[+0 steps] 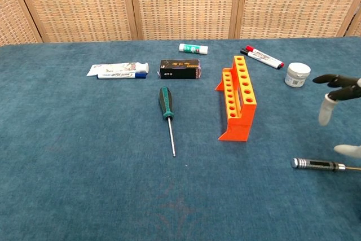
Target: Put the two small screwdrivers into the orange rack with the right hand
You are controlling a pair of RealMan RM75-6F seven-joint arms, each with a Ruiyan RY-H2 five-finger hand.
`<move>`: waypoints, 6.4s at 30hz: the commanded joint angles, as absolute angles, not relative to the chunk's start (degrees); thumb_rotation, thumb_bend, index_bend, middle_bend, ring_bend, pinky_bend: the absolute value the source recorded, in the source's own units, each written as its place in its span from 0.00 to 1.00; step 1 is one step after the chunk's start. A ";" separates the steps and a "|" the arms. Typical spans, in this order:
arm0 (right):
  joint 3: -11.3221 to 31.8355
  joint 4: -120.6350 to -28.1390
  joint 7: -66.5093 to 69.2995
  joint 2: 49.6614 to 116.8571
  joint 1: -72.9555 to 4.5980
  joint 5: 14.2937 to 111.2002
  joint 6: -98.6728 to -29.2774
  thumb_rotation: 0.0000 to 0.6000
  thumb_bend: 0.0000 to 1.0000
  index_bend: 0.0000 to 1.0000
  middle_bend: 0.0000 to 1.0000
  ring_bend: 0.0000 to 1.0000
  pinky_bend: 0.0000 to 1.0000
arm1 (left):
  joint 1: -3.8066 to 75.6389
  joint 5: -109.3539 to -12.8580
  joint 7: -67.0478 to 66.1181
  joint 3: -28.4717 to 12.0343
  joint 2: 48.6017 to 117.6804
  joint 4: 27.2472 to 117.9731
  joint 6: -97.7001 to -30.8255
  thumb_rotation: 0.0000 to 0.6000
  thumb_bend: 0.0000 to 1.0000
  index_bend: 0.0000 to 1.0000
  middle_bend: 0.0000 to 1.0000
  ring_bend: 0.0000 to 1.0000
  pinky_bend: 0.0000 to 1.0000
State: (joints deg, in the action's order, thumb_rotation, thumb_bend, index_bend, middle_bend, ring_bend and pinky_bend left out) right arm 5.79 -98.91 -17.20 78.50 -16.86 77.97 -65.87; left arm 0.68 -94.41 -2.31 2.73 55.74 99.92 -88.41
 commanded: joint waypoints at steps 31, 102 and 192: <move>4.71 -89.87 -27.72 89.21 -22.13 66.93 -61.83 1.00 0.30 0.45 0.00 0.00 0.00 | 1.43 -93.47 -2.95 2.78 55.99 100.20 -86.72 1.00 0.00 0.00 0.00 0.00 0.00; 13.09 -109.89 12.44 70.60 -20.97 78.56 -67.41 1.00 0.38 0.61 0.00 0.00 0.05 | 1.23 -93.78 -1.41 2.99 55.27 100.43 -87.59 1.00 0.00 0.00 0.00 0.00 0.00; 16.90 -99.88 36.86 78.93 -33.48 72.71 -56.90 1.00 0.38 0.62 0.02 0.00 0.05 | 1.89 -91.97 0.55 2.46 54.60 100.29 -86.13 1.00 0.00 0.00 0.00 0.00 0.00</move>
